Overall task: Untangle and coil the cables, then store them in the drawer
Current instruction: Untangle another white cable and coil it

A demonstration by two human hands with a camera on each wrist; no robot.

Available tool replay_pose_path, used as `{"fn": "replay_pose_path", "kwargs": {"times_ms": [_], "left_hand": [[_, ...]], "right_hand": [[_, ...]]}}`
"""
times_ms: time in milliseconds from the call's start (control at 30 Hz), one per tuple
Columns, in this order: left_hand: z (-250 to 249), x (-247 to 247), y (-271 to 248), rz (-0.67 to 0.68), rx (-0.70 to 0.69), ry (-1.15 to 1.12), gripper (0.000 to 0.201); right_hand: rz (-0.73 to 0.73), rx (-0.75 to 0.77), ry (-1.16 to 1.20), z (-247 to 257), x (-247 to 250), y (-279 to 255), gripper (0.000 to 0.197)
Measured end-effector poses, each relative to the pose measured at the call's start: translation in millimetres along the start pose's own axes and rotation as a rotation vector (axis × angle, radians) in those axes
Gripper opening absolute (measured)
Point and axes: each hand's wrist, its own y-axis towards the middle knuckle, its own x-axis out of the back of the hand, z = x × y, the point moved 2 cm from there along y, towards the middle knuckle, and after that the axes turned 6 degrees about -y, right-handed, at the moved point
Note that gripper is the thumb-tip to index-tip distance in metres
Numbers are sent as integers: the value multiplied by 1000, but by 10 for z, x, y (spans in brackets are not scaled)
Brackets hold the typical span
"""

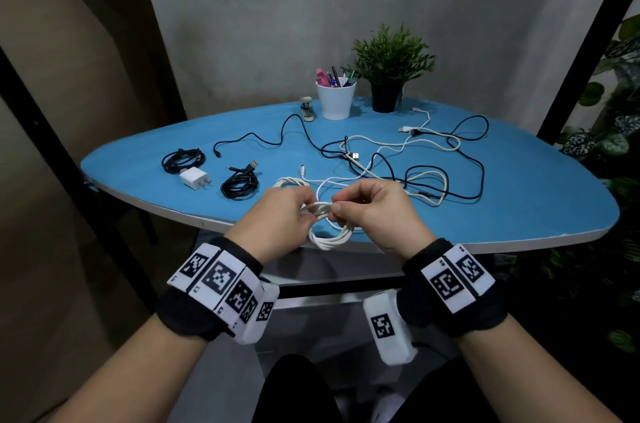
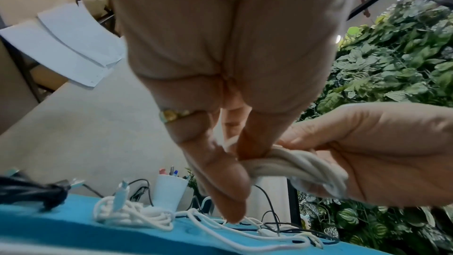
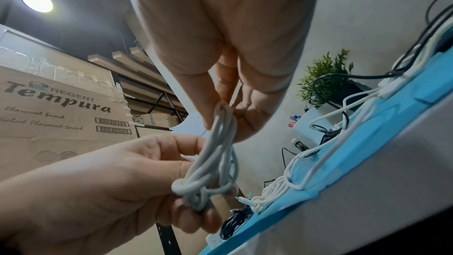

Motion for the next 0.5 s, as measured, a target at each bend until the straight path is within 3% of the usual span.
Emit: {"fn": "replay_pose_path", "kwargs": {"times_ms": [67, 133, 300, 400, 500], "left_hand": [[66, -3, -7, 76, 33, -53, 4], [120, 6, -13, 141, 101, -350, 6], [164, 114, 9, -27, 289, -1149, 9], [229, 157, 51, -60, 333, -1320, 6], [320, 220, 143, -167, 335, -1354, 10]], "right_hand": [[21, 5, -75, 15, -30, 35, 21], [19, 5, -132, 37, -21, 88, 19], [-30, -12, 79, 163, -12, 295, 15], [10, -24, 178, 246, -78, 437, 17], [95, -29, 174, 320, -152, 592, 15]]}}
